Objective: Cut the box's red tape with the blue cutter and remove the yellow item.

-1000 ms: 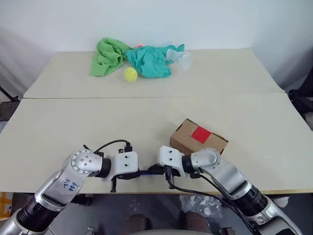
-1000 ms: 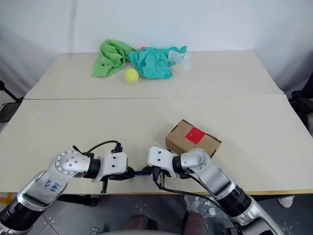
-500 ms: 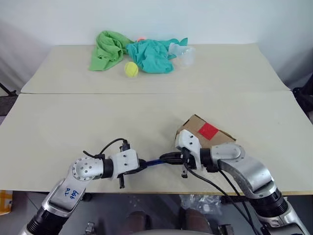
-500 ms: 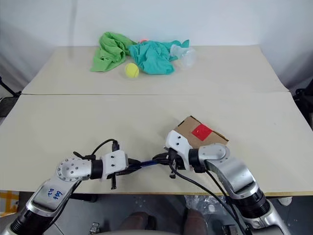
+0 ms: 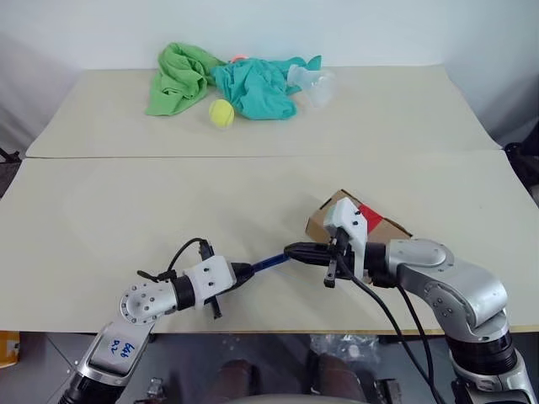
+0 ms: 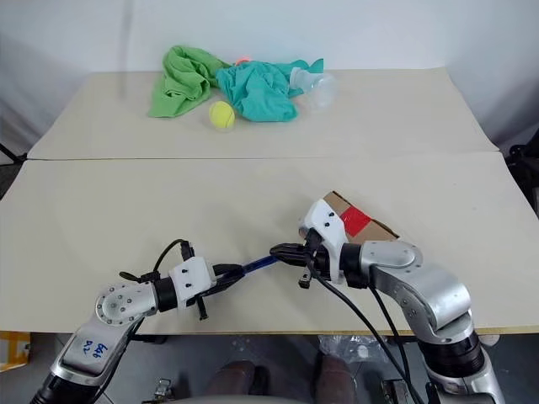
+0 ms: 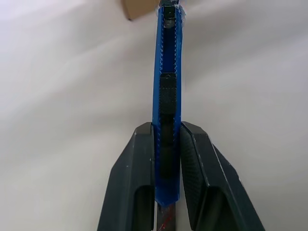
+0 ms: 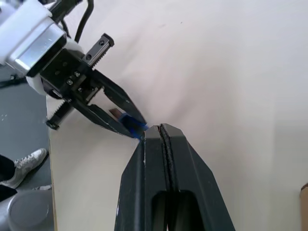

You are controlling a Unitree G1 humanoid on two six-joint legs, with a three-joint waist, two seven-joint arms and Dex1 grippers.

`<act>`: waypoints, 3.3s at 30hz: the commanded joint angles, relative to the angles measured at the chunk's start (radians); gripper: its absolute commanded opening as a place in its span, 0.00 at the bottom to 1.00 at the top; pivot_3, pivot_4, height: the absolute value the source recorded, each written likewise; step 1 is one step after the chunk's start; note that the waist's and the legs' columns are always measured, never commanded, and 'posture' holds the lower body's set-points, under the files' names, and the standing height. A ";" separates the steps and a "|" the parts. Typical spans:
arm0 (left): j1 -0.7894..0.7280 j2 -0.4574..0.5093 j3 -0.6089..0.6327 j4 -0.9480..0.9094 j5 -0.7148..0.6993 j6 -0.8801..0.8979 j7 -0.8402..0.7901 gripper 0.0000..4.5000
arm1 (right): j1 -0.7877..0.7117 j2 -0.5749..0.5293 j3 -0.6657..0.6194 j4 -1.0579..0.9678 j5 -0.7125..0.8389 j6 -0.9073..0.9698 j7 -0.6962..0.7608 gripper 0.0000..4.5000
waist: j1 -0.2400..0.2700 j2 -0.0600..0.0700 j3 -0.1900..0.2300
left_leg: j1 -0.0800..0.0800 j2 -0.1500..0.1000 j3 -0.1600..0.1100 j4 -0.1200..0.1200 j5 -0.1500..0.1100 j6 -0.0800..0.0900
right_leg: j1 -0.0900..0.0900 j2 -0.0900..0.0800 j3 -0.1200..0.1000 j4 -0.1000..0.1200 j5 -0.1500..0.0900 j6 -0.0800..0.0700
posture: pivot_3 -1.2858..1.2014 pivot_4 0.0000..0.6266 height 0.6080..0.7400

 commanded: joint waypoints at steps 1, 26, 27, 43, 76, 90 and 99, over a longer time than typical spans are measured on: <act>0.027 -0.033 0.014 -0.009 -0.024 -0.020 0.027 0.10 | -0.035 0.021 -0.058 -0.057 0.063 0.033 -0.060 0.01 | -0.001 -0.001 0.001 | 0.000 0.000 0.000 0.000 0.000 0.000 | 0.000 0.000 0.000 0.000 0.000 0.000 | 0.52 0.24 1.00; -0.138 -0.103 -0.051 0.107 -0.053 -0.152 -0.031 0.10 | -0.112 -0.211 -0.157 -0.021 0.199 0.166 -0.087 0.92 | 0.001 -0.008 0.005 | -0.003 0.001 0.002 0.003 0.001 0.002 | -0.001 0.010 -0.001 -0.002 0.001 0.002 | 0.52 0.24 1.00; -0.141 -0.103 -0.053 0.112 -0.053 -0.156 -0.036 0.10 | -0.111 -0.216 -0.166 -0.022 0.205 0.169 -0.088 0.99 | 0.001 -0.008 0.005 | -0.004 0.001 0.002 0.004 0.001 0.002 | -0.001 0.010 -0.001 -0.002 0.001 0.002 | 0.52 0.24 1.00; -0.222 -0.140 -0.083 0.200 -0.049 -0.233 -0.076 0.10 | -0.269 -0.261 -0.140 0.051 0.336 0.435 -0.125 0.99 | -0.001 -0.008 0.006 | -0.006 0.002 0.003 0.009 0.001 0.002 | -0.001 0.012 0.000 -0.001 0.002 0.004 | 0.52 0.24 1.00; -0.260 -0.166 -0.079 0.215 -0.014 -0.284 -0.025 0.10 | -0.439 -0.161 -0.045 0.219 0.337 0.535 -0.138 0.05 | -0.001 -0.009 0.006 | -0.009 0.002 0.003 0.016 0.002 0.002 | -0.003 0.013 0.000 0.006 0.002 0.004 | 0.52 0.24 1.00; -0.286 -0.134 0.022 0.167 -0.252 0.142 -0.102 0.79 | -0.408 -0.139 -0.150 0.169 0.337 0.425 -0.154 0.04 | -0.002 -0.009 0.006 | -0.011 0.003 0.002 0.024 0.001 0.002 | -0.004 0.012 0.002 0.013 0.002 0.004 | 0.52 0.24 1.00; -0.289 -0.139 0.183 0.143 -0.484 0.388 -0.078 1.00 | -0.314 -0.141 -0.246 0.113 0.342 0.354 -0.206 0.04 | -0.003 -0.009 0.006 | -0.011 0.003 0.002 0.025 0.001 0.001 | -0.004 0.012 0.002 0.014 0.002 0.004 | 0.52 0.24 1.00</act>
